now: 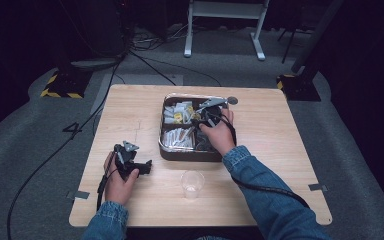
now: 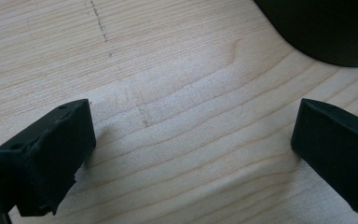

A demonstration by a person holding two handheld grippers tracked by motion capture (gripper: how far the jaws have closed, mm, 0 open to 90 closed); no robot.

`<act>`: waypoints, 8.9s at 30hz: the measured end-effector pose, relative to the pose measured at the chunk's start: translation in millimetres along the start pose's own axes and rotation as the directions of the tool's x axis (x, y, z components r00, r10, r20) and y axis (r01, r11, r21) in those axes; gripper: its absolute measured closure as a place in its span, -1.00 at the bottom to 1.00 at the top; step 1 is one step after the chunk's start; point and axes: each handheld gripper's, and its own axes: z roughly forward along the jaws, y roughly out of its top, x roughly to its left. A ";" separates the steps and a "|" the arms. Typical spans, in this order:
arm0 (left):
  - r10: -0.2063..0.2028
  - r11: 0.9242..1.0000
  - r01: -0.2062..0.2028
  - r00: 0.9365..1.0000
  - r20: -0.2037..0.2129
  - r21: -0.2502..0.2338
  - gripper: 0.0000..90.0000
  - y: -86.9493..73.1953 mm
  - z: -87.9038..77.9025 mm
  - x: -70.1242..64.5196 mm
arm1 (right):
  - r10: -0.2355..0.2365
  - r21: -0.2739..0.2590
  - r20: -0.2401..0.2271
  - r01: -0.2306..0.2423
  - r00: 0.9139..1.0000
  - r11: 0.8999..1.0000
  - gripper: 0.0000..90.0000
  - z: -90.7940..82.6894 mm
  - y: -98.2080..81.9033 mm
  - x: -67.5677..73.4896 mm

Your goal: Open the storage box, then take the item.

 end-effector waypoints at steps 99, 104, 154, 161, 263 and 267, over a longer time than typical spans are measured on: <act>0.017 1.000 -0.017 1.000 0.020 0.001 -1.00 1.0 1.0 -0.9 | 0.245 -0.054 0.250 -0.239 0.937 0.970 0.31 -148.4 -121.5 -163.8; 0.018 1.000 -0.018 1.000 0.020 0.001 -1.00 1.0 1.0 -1.0 | 0.248 -0.045 0.251 -0.245 0.936 0.969 0.31 -142.2 -130.1 -165.7; 0.015 1.000 -0.015 1.000 0.021 -0.003 -1.00 0.5 0.9 -1.6 | 0.277 0.021 0.261 -0.292 0.925 0.956 0.30 -107.2 -169.8 -167.9; 0.015 1.000 -0.015 1.000 0.021 -0.002 -1.00 0.5 0.9 -1.6 | 0.283 0.014 0.263 -0.296 0.922 0.955 0.30 -106.7 -170.8 -168.2; 0.018 1.000 -0.018 1.000 0.025 0.000 -1.00 -0.9 -0.4 -1.9 | -0.044 0.020 -0.093 0.046 0.995 0.999 0.87 -47.5 -65.7 -11.2; 0.018 1.000 -0.018 1.000 0.025 0.000 -1.00 -0.9 -0.5 -1.9 | -0.036 0.008 -0.101 0.037 0.994 0.999 0.87 -50.4 -64.4 -12.4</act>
